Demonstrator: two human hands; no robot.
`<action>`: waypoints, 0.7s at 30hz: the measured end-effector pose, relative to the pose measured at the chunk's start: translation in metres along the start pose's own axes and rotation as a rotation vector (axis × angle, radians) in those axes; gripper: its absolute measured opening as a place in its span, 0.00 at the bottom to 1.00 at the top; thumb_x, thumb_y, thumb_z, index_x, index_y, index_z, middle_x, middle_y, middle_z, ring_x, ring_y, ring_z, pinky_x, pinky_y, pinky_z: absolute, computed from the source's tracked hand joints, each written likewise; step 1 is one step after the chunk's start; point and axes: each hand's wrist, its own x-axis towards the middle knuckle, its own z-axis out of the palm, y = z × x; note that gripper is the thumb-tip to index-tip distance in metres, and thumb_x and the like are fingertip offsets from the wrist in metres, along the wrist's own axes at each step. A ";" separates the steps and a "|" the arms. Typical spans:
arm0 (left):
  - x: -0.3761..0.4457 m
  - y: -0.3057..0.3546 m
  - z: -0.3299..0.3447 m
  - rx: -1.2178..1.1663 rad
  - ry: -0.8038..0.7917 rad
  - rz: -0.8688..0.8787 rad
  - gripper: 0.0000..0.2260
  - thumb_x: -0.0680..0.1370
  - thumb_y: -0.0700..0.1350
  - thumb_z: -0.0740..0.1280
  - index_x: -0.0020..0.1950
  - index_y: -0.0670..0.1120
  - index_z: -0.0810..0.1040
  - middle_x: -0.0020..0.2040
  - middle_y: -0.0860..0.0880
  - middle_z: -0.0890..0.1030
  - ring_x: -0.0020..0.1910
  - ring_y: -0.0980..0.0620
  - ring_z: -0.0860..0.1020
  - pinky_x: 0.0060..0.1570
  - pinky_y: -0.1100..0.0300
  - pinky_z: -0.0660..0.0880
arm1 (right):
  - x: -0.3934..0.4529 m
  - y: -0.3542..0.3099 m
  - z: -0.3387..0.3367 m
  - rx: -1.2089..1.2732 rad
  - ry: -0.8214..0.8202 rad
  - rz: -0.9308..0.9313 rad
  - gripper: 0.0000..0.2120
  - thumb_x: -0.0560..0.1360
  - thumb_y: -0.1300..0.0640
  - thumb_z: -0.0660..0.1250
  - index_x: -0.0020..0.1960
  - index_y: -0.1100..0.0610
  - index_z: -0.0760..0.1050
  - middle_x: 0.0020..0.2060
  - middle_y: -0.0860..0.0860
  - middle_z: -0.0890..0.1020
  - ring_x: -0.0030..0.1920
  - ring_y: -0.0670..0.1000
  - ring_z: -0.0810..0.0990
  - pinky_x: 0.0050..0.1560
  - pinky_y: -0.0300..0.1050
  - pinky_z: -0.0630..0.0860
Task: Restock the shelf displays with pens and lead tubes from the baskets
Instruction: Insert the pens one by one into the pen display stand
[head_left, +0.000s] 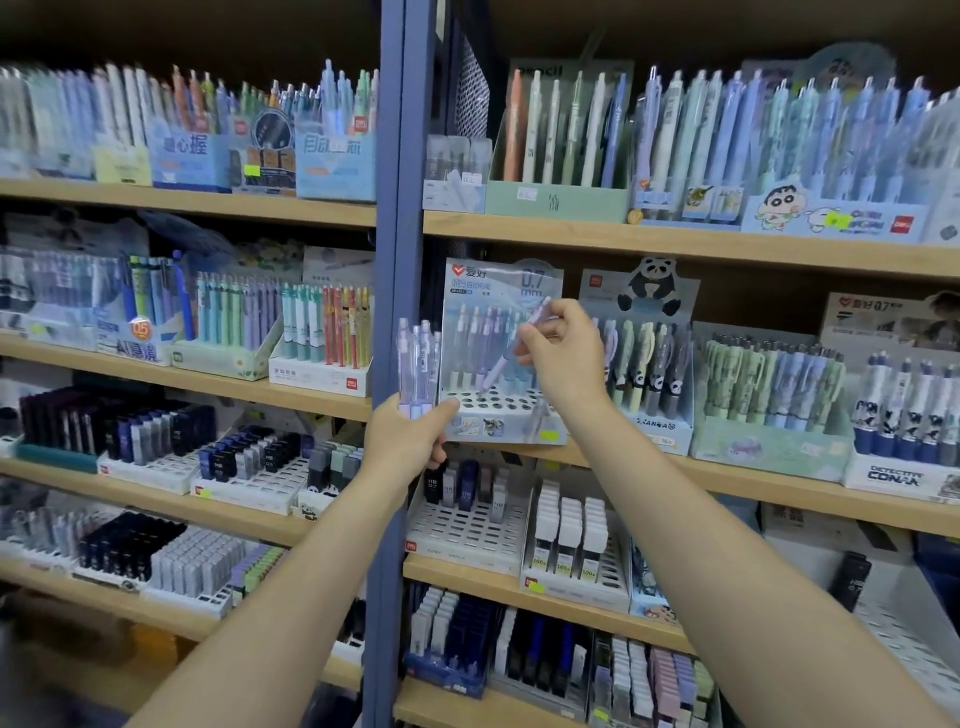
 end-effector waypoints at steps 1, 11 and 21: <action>0.001 0.000 0.001 -0.002 -0.005 -0.002 0.13 0.77 0.48 0.74 0.42 0.42 0.74 0.29 0.46 0.76 0.22 0.54 0.71 0.25 0.62 0.73 | 0.001 0.002 0.002 -0.007 -0.002 0.001 0.09 0.79 0.62 0.68 0.56 0.51 0.71 0.42 0.53 0.84 0.44 0.51 0.85 0.53 0.56 0.82; 0.005 -0.007 0.007 -0.048 0.008 -0.023 0.13 0.76 0.45 0.75 0.39 0.44 0.72 0.29 0.47 0.74 0.21 0.54 0.68 0.23 0.63 0.69 | 0.010 0.012 0.005 -0.196 0.013 -0.125 0.10 0.79 0.61 0.69 0.53 0.51 0.69 0.41 0.47 0.78 0.41 0.47 0.80 0.43 0.44 0.78; 0.005 -0.011 0.009 -0.092 -0.032 -0.027 0.11 0.73 0.45 0.77 0.46 0.42 0.77 0.30 0.47 0.76 0.22 0.51 0.69 0.24 0.62 0.70 | 0.016 0.016 0.010 -0.433 -0.026 -0.309 0.15 0.79 0.58 0.69 0.63 0.51 0.68 0.37 0.48 0.77 0.36 0.50 0.77 0.37 0.51 0.77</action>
